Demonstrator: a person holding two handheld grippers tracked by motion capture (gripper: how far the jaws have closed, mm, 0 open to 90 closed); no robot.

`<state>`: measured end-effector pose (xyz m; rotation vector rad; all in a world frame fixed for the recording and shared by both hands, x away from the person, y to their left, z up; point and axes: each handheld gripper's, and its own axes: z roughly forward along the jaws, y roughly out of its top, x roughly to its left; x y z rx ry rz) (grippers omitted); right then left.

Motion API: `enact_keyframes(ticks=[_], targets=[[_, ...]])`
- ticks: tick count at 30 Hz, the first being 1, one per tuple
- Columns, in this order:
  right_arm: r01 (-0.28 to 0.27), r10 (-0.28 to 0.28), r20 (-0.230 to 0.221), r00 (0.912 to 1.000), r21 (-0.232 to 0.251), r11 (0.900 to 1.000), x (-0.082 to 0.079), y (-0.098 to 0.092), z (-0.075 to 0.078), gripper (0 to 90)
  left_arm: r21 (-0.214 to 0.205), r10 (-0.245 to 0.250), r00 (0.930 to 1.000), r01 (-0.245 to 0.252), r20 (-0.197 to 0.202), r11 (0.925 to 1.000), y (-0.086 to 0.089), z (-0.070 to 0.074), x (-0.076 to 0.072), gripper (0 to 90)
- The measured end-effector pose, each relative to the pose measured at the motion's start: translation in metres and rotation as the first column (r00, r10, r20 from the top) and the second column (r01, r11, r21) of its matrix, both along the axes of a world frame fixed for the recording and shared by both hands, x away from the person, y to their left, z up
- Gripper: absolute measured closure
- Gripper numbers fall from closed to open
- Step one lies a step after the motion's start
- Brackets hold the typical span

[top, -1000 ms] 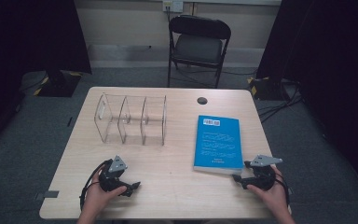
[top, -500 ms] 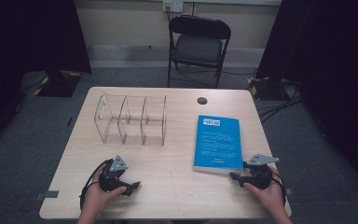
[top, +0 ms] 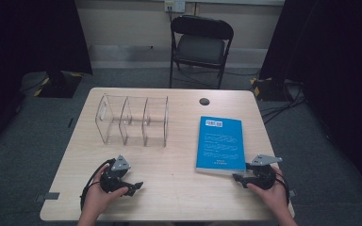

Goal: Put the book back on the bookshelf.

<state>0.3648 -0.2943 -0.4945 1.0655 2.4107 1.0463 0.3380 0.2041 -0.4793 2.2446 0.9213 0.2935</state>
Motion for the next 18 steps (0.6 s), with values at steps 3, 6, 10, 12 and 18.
enact_keyframes(ticks=[3, 6, 10, 12, 18], targets=[[0.002, -0.003, -0.004, 1.0, -0.009, 1.0, 0.0, 0.0, 0.001, 31.1, 0.006, -0.024, 0.9997, 0.024, 0.001, 0.9997, -0.005, 0.004, -0.001, 16.2], [0.002, -0.002, -0.003, 1.0, -0.005, 1.0, 0.0, 0.0, 0.001, 31.1, -0.001, -0.041, 0.9991, 0.041, 0.008, 0.9992, -0.012, 0.008, -0.001, 16.2], [0.0, 0.0, -0.014, 0.9999, -0.014, 0.9999, 0.001, 0.001, 0.002, 30.5, 0.002, -0.078, 0.997, 0.078, -0.003, 0.997, -0.024, 0.01, -0.001, 16.1], [-0.001, 0.001, -0.018, 0.9998, -0.017, 0.9999, 0.002, 0.001, 0.002, 30.5, 0.007, -0.088, 0.9962, 0.088, -0.004, 0.9961, -0.028, 0.01, 0.0, 16.2], [0.0, 0.0, -0.019, 0.9998, -0.017, 0.9999, 0.002, 0.001, 0.002, 30.6, 0.011, -0.128, 0.9918, 0.128, -0.011, 0.9917, -0.046, 0.013, 0.004, 16.3]])
